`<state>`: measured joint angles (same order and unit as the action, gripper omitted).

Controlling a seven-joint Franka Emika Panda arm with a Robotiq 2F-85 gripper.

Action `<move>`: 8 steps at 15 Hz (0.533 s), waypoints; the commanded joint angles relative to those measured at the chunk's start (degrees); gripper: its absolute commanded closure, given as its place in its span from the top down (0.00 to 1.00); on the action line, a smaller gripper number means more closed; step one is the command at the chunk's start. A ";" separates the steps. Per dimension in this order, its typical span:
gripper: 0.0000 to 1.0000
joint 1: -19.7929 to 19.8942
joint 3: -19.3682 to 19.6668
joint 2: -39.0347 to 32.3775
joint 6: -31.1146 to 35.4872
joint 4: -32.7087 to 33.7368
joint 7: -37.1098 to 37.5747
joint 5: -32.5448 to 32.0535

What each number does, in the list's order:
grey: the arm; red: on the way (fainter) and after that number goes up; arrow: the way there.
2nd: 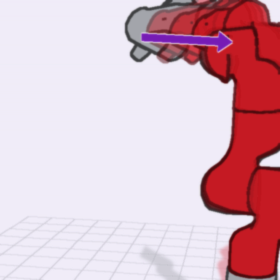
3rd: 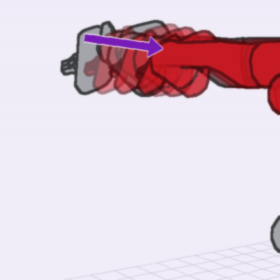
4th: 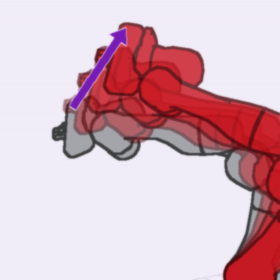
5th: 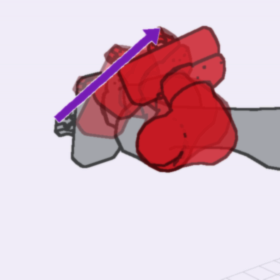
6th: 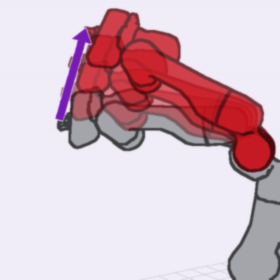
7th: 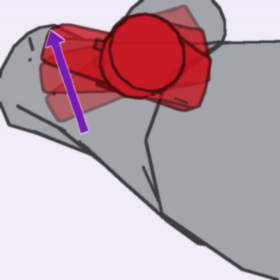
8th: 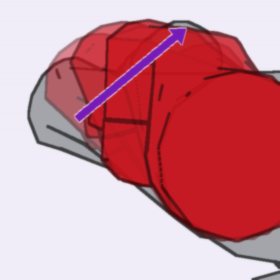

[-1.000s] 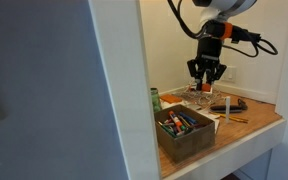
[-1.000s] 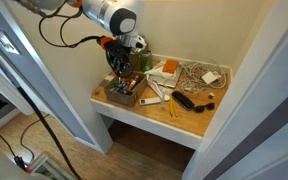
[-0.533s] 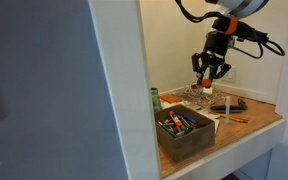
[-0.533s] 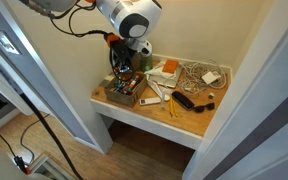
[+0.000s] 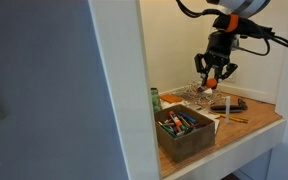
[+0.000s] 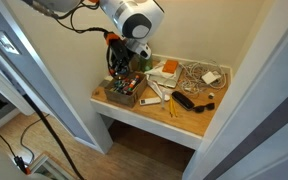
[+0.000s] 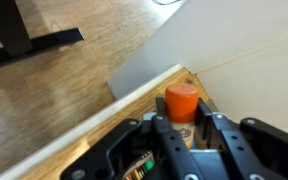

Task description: Remove the orange glue stick from the box and place it on the countertop.

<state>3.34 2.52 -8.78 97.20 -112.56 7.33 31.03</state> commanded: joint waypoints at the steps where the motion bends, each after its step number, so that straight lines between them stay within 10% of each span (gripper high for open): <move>1: 0.08 2.71 1.87 -2.90 -11.44 5.13 4.47 2.89; 8: 0.08 9.36 7.63 -9.83 -24.45 9.90 9.48 9.23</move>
<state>10.50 8.52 -14.06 77.47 -106.05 14.24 36.10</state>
